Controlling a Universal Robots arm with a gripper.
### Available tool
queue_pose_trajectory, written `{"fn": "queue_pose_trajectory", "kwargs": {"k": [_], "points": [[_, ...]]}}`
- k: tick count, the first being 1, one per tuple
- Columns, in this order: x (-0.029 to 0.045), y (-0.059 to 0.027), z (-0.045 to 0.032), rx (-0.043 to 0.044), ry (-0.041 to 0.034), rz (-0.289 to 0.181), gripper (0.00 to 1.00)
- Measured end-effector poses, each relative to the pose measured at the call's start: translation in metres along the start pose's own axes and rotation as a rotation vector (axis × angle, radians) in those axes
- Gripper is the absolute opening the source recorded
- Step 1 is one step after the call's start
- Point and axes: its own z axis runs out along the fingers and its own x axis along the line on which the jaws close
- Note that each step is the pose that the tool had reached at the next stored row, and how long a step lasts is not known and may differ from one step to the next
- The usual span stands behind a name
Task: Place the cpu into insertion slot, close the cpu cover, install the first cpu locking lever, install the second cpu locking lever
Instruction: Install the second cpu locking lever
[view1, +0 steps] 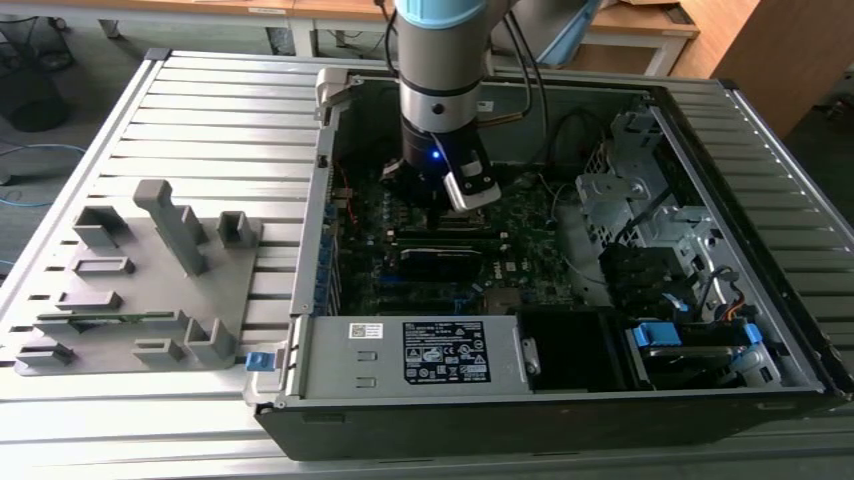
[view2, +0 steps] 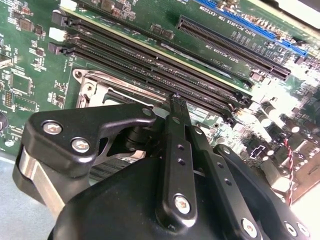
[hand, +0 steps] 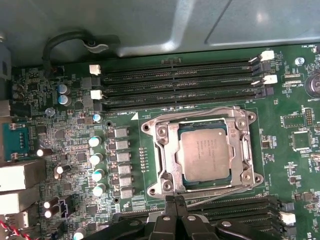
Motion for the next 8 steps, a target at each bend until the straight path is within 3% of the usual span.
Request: {"fn": "queue_pose_trajectory", "kwargs": {"k": [8], "points": [[0.0039, -0.0005, 0.0014, -0.0005, 0.0002, 0.0, 0.11]]}}
